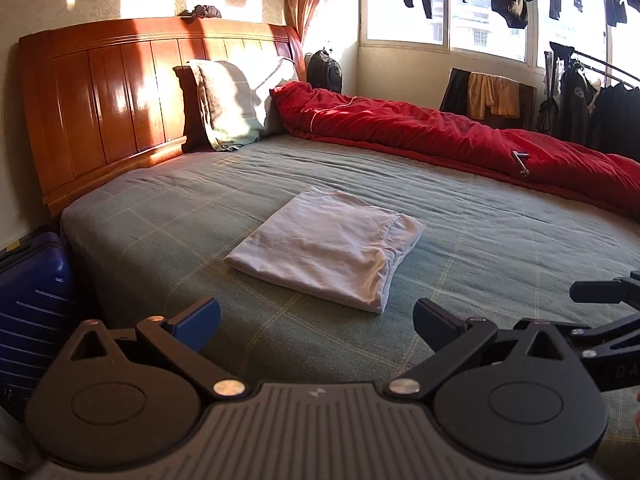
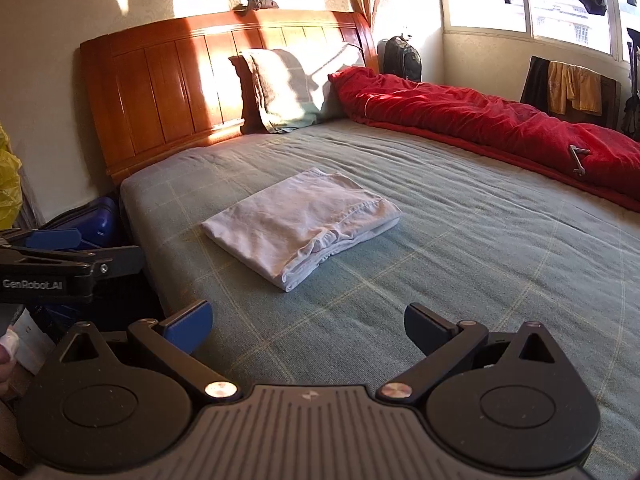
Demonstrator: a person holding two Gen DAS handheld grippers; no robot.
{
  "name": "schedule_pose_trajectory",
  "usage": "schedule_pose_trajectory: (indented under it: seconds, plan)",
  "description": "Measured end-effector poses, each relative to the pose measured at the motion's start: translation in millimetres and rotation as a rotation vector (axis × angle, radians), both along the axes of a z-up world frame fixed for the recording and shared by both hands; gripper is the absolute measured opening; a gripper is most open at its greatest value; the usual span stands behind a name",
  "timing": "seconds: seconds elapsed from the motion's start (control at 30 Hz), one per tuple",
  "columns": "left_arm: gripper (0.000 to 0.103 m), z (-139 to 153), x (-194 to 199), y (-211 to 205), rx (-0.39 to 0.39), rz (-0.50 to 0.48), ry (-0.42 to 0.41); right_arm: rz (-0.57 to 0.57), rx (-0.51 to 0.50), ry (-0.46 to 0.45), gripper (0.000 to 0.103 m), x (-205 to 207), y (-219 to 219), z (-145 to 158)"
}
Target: Fold clothes
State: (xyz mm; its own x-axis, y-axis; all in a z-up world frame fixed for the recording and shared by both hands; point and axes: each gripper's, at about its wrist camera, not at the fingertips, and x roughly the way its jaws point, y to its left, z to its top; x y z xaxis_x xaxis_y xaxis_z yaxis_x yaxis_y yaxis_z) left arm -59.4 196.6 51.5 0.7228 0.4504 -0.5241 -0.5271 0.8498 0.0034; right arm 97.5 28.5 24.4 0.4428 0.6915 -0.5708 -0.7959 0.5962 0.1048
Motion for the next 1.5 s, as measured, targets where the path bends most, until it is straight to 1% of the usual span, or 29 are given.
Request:
schedule_pose_trajectory:
  seconds: [0.13, 0.3, 0.47, 0.63, 0.83, 0.93, 1.17, 1.5]
  plan:
    - [0.102, 4.8, -13.6, -2.7, -0.002, 0.007, 0.009, -0.017, -0.061, -0.017, 0.103, -9.1, 15.6, -4.3]
    - [0.102, 1.6, -26.6, -7.7, -0.019, 0.005, 0.031, -0.011, -0.088, 0.032, 0.103, -22.7, 23.4, -14.5]
    - [0.102, -4.7, -39.5, -10.2, -0.042, 0.029, 0.055, -0.011, -0.132, 0.052, 0.103, -35.1, 24.5, -24.6]
    - [0.102, -11.8, -48.6, -15.3, -0.056, 0.029, 0.087, -0.027, -0.141, 0.062, 0.103, -46.0, 19.8, -26.7]
    - [0.102, -17.5, -52.5, -21.3, -0.066, 0.006, 0.105, -0.035, -0.151, 0.078, 0.103, -57.9, 15.8, -29.1]
    - [0.102, -16.6, -51.4, -21.9, -0.070, -0.002, 0.098, -0.041, -0.156, 0.055, 0.103, -63.2, 15.1, -26.7]
    - [0.102, -18.1, -43.9, -21.9, -0.080, 0.005, 0.116, -0.062, -0.160, 0.015, 0.103, -65.4, 16.6, -21.1]
    - [0.102, -18.5, -43.8, -18.6, -0.088, 0.019, 0.127, -0.062, -0.161, 0.015, 0.103, -64.2, 20.2, -21.8]
